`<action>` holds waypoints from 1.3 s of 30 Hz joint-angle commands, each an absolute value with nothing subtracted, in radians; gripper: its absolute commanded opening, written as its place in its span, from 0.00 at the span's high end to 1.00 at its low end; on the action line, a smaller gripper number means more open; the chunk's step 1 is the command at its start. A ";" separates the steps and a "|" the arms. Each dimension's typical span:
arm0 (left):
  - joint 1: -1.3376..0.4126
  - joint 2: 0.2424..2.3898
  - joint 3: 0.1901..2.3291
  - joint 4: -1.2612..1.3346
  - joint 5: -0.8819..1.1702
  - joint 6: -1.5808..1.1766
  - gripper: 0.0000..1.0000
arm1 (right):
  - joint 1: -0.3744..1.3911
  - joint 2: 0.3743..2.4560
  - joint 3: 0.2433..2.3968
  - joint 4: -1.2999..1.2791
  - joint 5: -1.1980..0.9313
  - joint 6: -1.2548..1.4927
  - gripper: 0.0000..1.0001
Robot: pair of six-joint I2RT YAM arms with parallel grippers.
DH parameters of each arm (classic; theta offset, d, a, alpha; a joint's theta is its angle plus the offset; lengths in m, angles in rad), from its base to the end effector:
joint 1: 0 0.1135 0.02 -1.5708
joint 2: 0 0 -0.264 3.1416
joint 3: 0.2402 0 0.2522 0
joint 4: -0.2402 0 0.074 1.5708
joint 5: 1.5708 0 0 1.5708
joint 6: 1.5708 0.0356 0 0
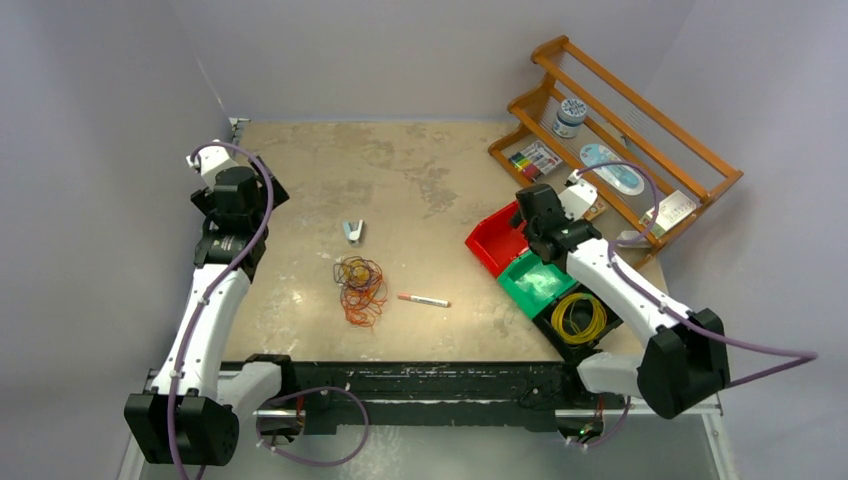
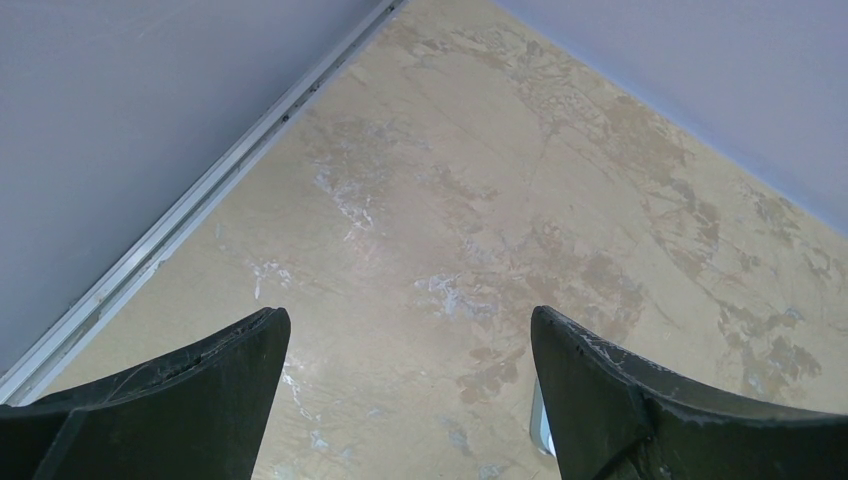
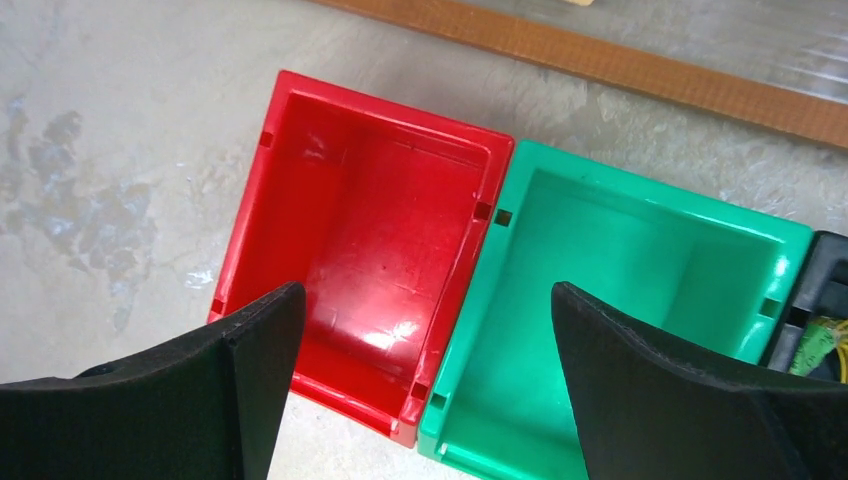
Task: Untangle the cables
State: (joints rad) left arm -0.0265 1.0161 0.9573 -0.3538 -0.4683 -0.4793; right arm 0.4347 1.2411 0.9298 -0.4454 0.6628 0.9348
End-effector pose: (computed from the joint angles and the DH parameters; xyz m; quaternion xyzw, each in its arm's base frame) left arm 0.2263 0.0101 0.3410 -0.3065 0.7648 0.0548 0.5640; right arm 0.2453 0.0898 0.2753 0.3397 0.8094 0.0053 0.4789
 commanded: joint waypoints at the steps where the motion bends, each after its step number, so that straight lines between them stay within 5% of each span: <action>1: -0.017 1.016 0.984 -0.327 -0.452 -0.486 0.09 | 0.416 1.299 0.908 -0.395 0.611 0.938 0.07; 27: -0.015 1.020 0.983 -0.328 -0.436 -0.483 0.10 | 0.377 1.479 0.865 -0.175 0.444 0.839 0.15; 39: -0.015 1.024 0.985 -0.331 -0.431 -0.483 0.10 | 0.513 1.588 0.952 -0.172 0.435 0.819 0.18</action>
